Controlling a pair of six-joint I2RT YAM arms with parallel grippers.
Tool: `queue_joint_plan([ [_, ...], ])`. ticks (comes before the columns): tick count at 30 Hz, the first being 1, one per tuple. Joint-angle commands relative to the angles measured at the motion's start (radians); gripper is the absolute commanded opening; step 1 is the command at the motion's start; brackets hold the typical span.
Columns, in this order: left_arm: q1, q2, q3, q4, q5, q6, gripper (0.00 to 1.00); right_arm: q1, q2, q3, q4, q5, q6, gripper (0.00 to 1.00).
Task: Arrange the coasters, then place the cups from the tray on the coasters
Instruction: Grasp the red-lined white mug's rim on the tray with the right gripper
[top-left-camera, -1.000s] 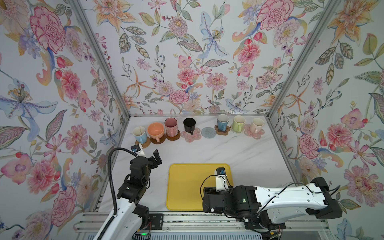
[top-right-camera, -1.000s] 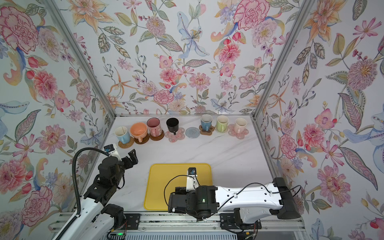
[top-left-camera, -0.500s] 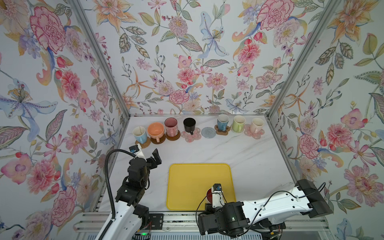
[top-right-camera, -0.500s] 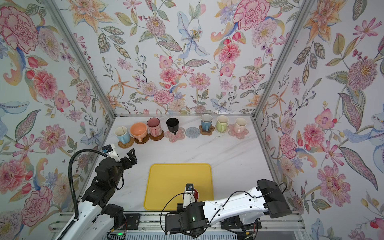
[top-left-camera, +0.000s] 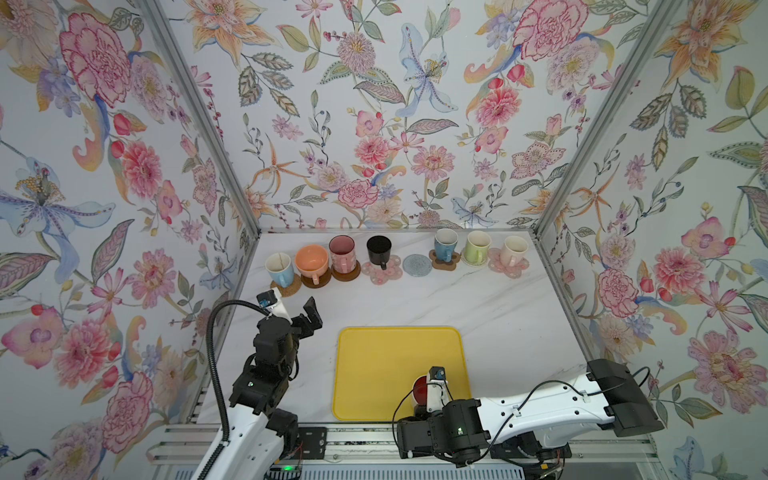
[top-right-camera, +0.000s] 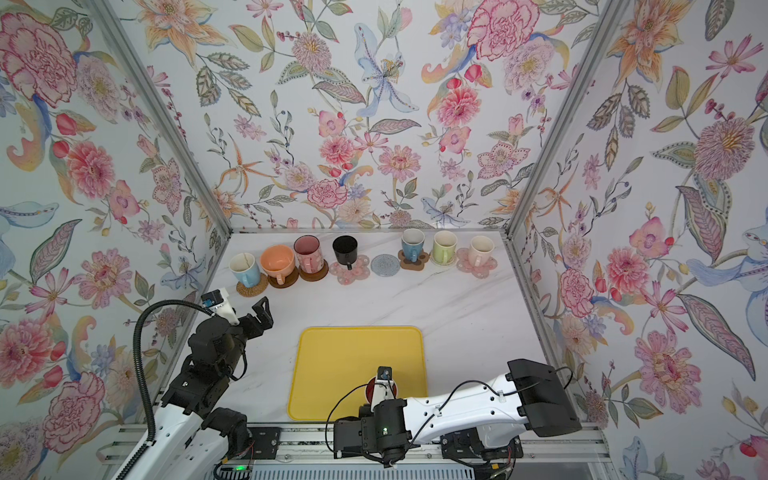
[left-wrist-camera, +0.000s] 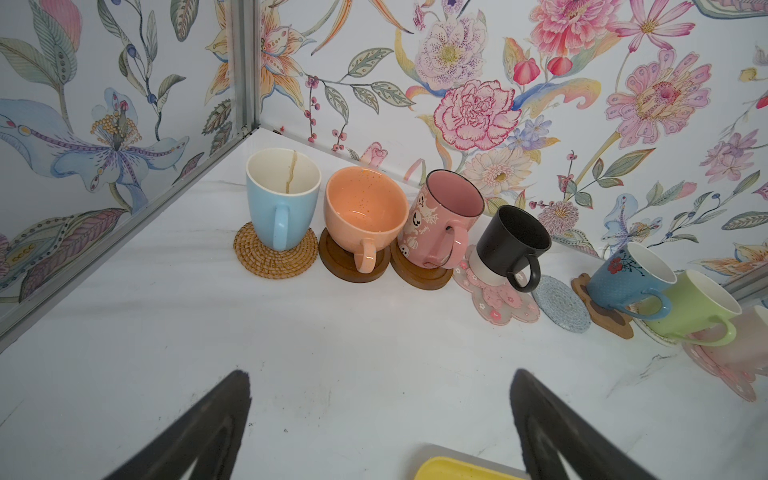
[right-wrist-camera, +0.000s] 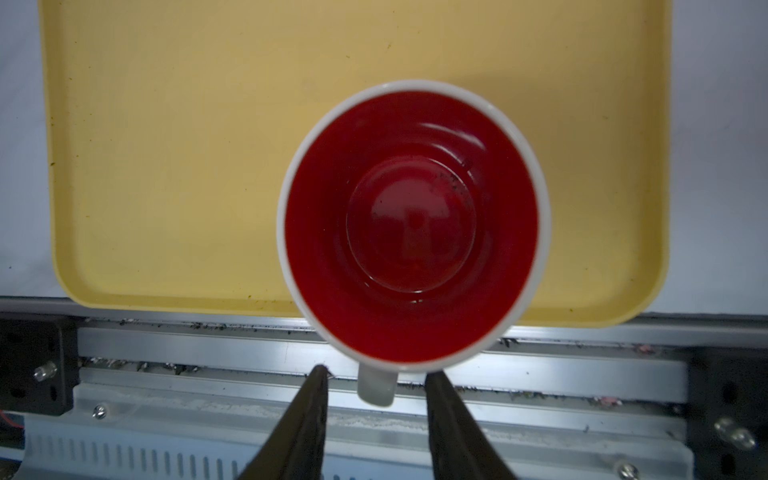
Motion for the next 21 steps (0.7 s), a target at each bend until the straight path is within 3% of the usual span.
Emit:
queue_joint_plan([
  [1, 0.011, -0.006, 0.021, -0.011, 0.007, -0.004, 0.99, -0.034, 0.029, -0.027, 0.006, -0.004, -0.061, 0.37],
  [9, 0.011, -0.010, 0.020, -0.017, -0.002, -0.004, 0.99, -0.087, 0.055, -0.053, 0.010, -0.002, -0.122, 0.26],
  [15, 0.012, -0.007, 0.023, -0.020, -0.010, -0.002, 0.99, -0.140, 0.066, -0.039, 0.026, 0.024, -0.248, 0.00],
  [21, 0.012, -0.007, 0.023, -0.030, -0.022, -0.005, 0.99, -0.192, 0.033, -0.008, 0.027, 0.054, -0.371, 0.00],
])
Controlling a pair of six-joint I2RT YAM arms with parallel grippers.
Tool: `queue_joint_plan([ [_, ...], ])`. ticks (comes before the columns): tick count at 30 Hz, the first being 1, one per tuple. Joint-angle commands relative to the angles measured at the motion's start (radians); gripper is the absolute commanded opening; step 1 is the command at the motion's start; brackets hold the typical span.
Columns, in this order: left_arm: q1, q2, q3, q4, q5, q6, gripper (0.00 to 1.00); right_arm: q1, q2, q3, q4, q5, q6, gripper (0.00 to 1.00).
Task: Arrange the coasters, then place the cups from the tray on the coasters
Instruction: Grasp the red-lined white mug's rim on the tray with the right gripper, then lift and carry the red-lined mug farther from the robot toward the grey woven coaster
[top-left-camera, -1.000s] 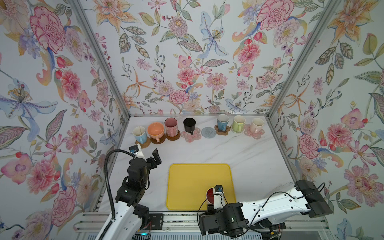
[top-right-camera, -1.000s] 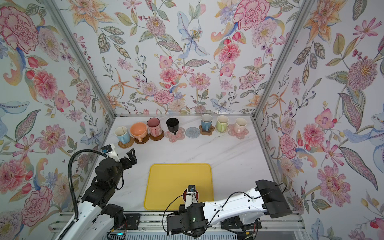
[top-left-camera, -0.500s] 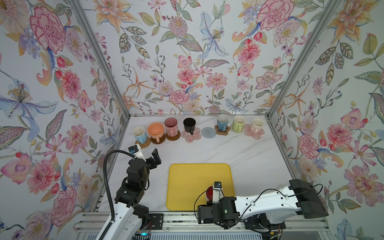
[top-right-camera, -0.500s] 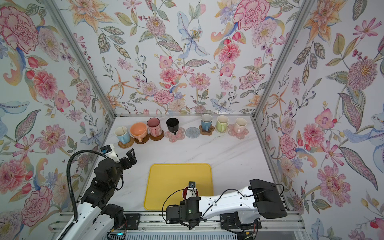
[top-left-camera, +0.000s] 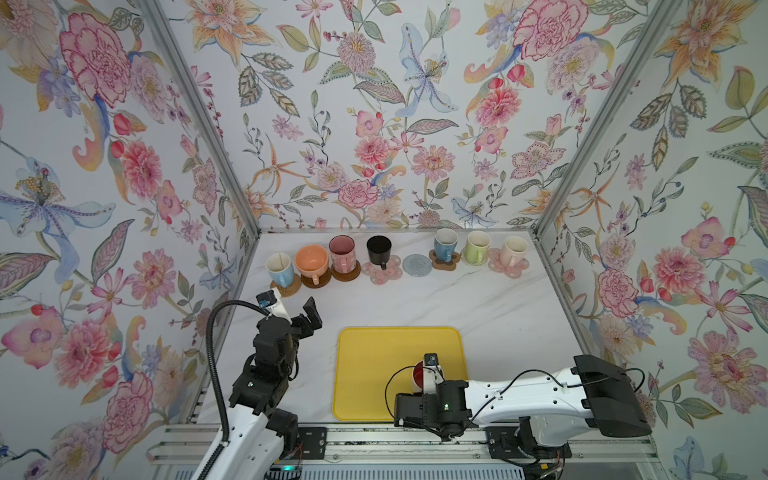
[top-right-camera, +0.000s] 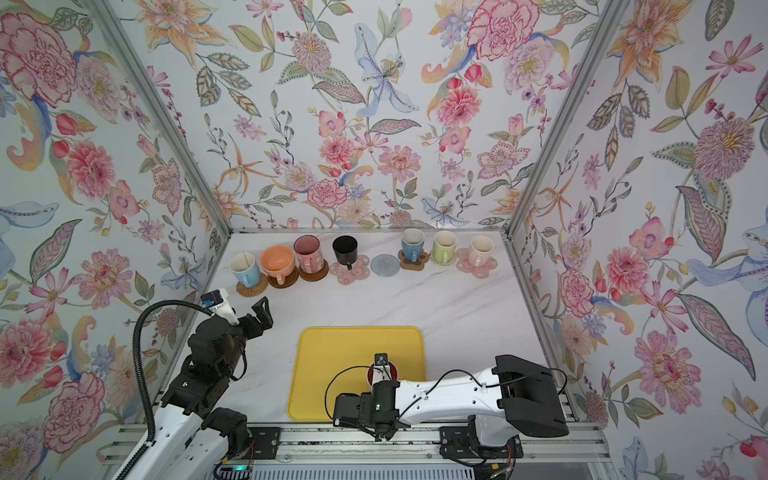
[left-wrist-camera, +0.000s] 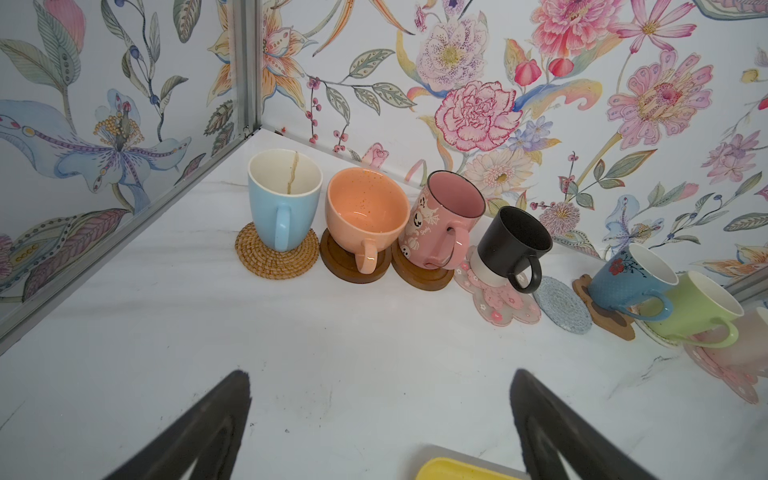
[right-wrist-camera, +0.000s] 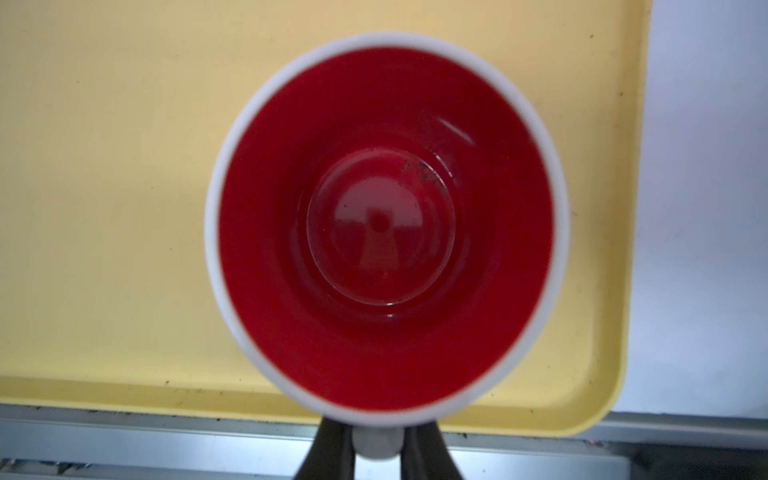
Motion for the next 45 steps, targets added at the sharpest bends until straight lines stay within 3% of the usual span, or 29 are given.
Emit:
queue_joint_plan([
  [1, 0.011, -0.006, 0.023, -0.029, -0.019, -0.005, 0.99, -0.044, -0.026, 0.035, -0.019, 0.063, -0.119, 0.00],
  [7, 0.012, -0.015, 0.019, -0.031, -0.030, -0.007, 0.99, -0.235, -0.077, 0.157, -0.009, 0.121, -0.395, 0.00],
  [13, 0.011, -0.010, 0.016, -0.025, -0.022, -0.003, 0.99, -0.475, -0.044, 0.284, 0.140, 0.096, -0.708, 0.00],
  [21, 0.011, -0.016, 0.008, -0.015, 0.009, -0.003, 0.99, -0.734, 0.174, 0.482, 0.316, -0.006, -0.991, 0.00],
  [30, 0.011, -0.027, 0.004, -0.037, -0.002, -0.007, 0.99, -0.885, 0.437, 0.716, 0.352, -0.062, -1.150, 0.00],
  [45, 0.011, -0.016, 0.005, -0.043, -0.032, -0.004, 0.99, -0.964, 0.697, 0.962, 0.361, -0.154, -1.220, 0.00],
])
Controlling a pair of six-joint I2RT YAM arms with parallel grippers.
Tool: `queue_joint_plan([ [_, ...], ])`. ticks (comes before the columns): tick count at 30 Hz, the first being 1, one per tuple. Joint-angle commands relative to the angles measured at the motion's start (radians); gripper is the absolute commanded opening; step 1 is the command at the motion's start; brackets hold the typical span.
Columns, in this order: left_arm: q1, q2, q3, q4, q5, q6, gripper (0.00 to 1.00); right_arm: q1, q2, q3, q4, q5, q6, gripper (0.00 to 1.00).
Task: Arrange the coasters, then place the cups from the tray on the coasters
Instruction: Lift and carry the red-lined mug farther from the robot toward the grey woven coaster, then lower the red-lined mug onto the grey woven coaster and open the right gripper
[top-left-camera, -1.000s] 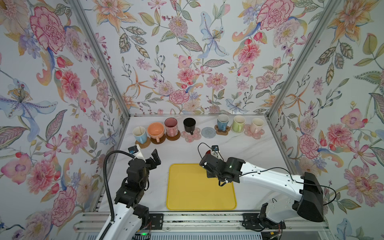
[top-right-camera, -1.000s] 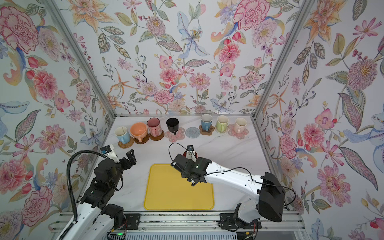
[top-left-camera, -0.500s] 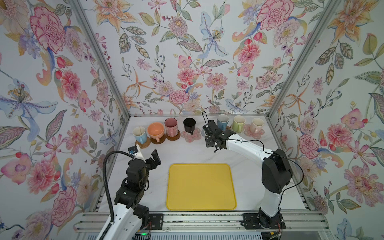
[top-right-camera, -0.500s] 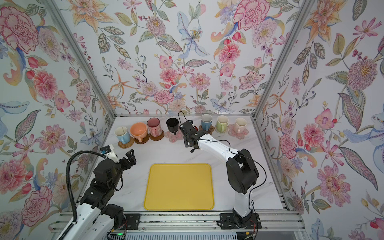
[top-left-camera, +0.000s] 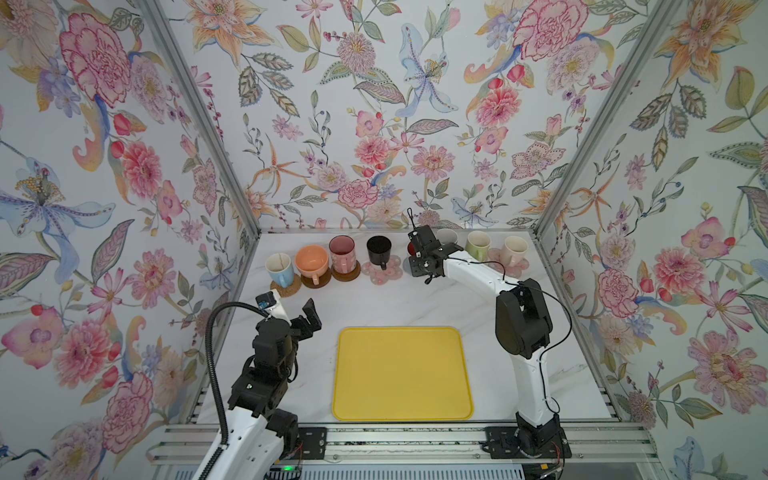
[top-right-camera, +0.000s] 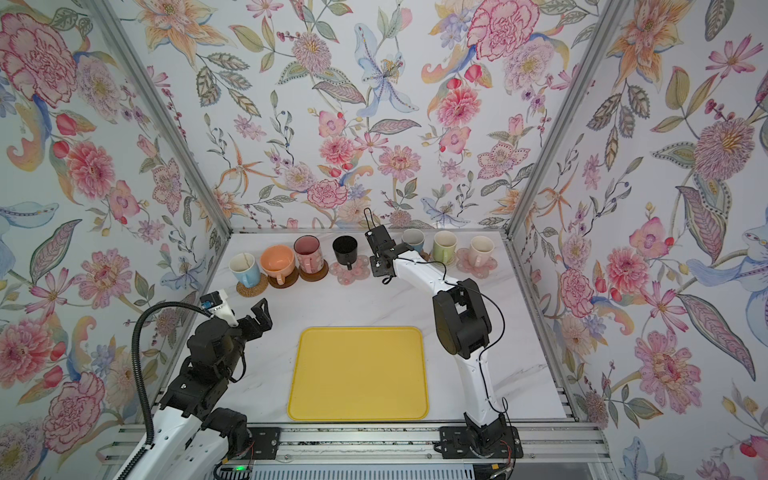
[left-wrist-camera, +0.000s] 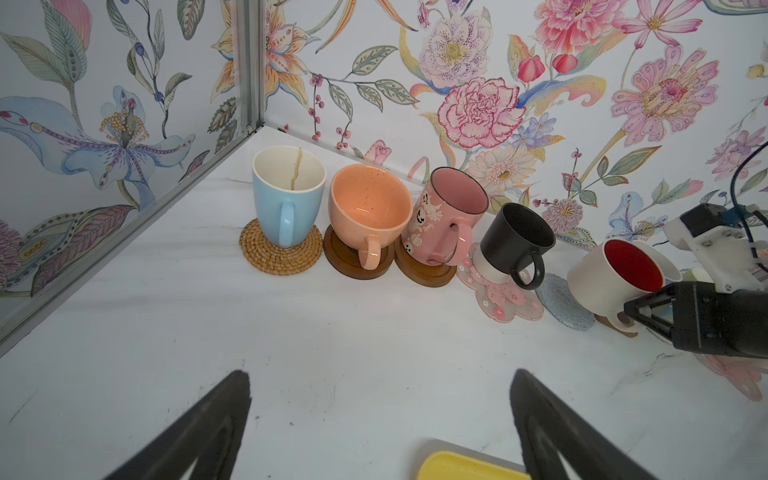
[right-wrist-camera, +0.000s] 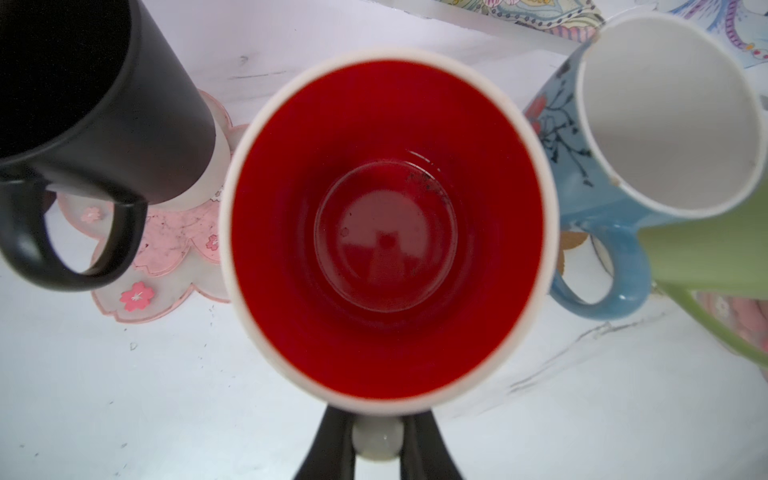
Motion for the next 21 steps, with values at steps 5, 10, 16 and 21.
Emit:
queue_joint_plan([
  [5, 0.011, 0.005, 0.003, -0.017, -0.036, -0.003, 0.99, -0.012, 0.053, 0.087, 0.056, -0.011, -0.029, 0.00],
  [10, 0.011, 0.011, 0.004, -0.014, -0.043, 0.001, 0.99, -0.043, 0.075, 0.097, 0.058, -0.024, -0.025, 0.00],
  [16, 0.009, 0.020, 0.002, -0.008, -0.051, 0.003, 0.99, -0.052, 0.090, 0.093, 0.064, -0.042, -0.011, 0.00],
  [21, 0.010, 0.028, -0.001, 0.002, -0.053, 0.004, 0.99, -0.061, 0.101, 0.102, 0.074, -0.076, -0.006, 0.00],
])
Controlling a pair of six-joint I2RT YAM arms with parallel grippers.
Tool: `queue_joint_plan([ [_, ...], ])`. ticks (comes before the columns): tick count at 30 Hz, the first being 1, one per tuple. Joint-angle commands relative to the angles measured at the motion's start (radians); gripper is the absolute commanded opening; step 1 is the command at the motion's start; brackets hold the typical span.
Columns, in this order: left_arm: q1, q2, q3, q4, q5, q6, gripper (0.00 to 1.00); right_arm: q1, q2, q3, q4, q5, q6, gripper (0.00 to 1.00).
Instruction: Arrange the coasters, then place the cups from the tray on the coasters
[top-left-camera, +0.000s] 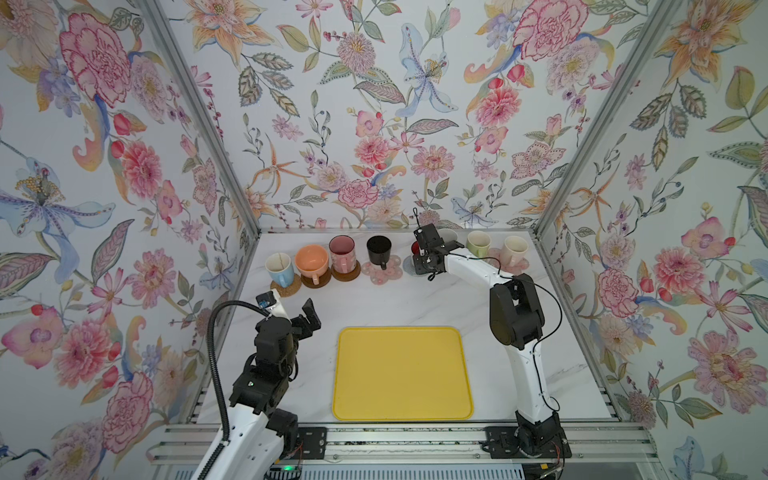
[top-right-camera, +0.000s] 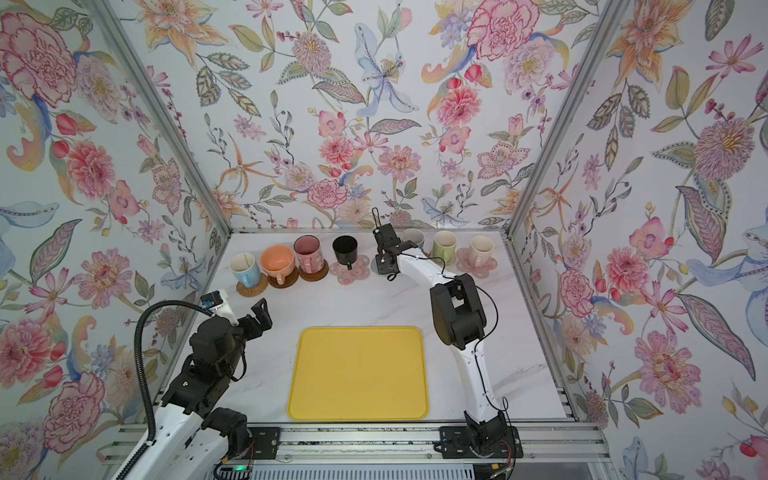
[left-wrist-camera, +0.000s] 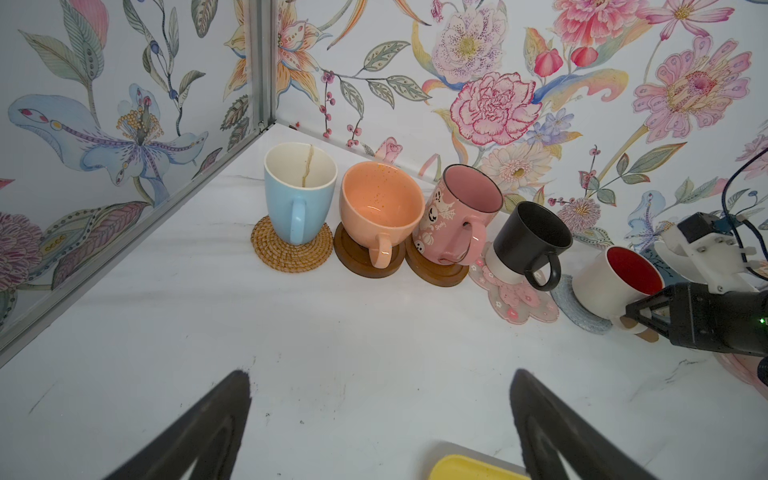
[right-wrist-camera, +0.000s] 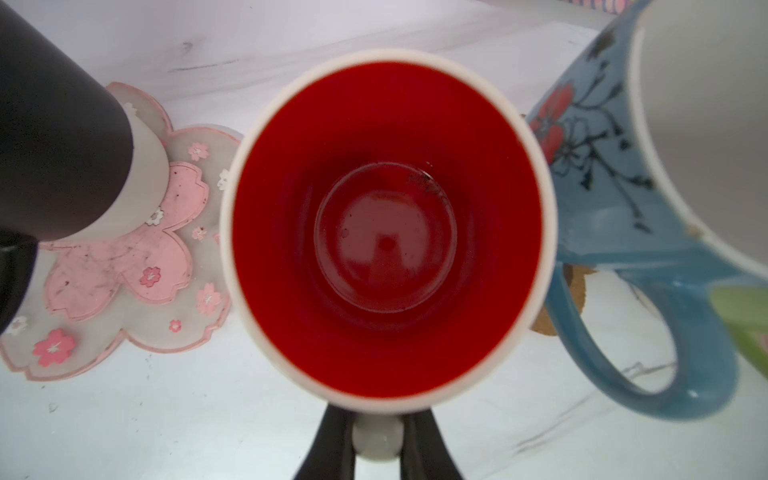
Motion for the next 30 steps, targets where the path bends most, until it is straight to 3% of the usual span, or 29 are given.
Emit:
queue_joint_plan([
  [1, 0.011, 0.005, -0.001, 0.003, -0.027, 0.005, 0.99, 0.000, 0.011, 0.046, 0.069, -0.025, 0.007, 0.00],
  [10, 0.011, 0.005, 0.000, 0.005, -0.031, 0.006, 0.99, 0.002, 0.032, 0.070, 0.071, -0.071, 0.021, 0.03],
  [11, 0.011, 0.003, 0.000, 0.004, -0.032, 0.008, 0.99, 0.001, 0.030, 0.068, 0.070, -0.069, 0.022, 0.09],
  [15, 0.011, 0.003, -0.003, 0.008, -0.043, 0.012, 0.99, 0.002, -0.011, 0.056, 0.067, -0.043, 0.026, 0.48],
  [17, 0.011, 0.003, -0.008, 0.023, -0.056, 0.014, 0.99, 0.002, -0.061, 0.039, 0.068, -0.023, 0.024, 0.71],
  [20, 0.011, 0.005, -0.023, 0.072, -0.088, 0.040, 0.99, 0.002, -0.167, -0.015, 0.073, 0.028, 0.021, 0.96],
  [24, 0.010, 0.016, -0.077, 0.224, -0.192, 0.121, 0.99, 0.001, -0.415, -0.274, 0.195, 0.125, 0.027, 0.99],
  [29, 0.016, 0.049, -0.306, 0.652, -0.358, 0.274, 0.99, -0.046, -0.825, -0.846, 0.562, 0.380, -0.077, 0.99],
  [30, 0.020, 0.066, -0.355, 0.761, -0.362, 0.312, 0.99, -0.070, -0.892, -0.958, 0.651, 0.385, -0.104, 0.99],
])
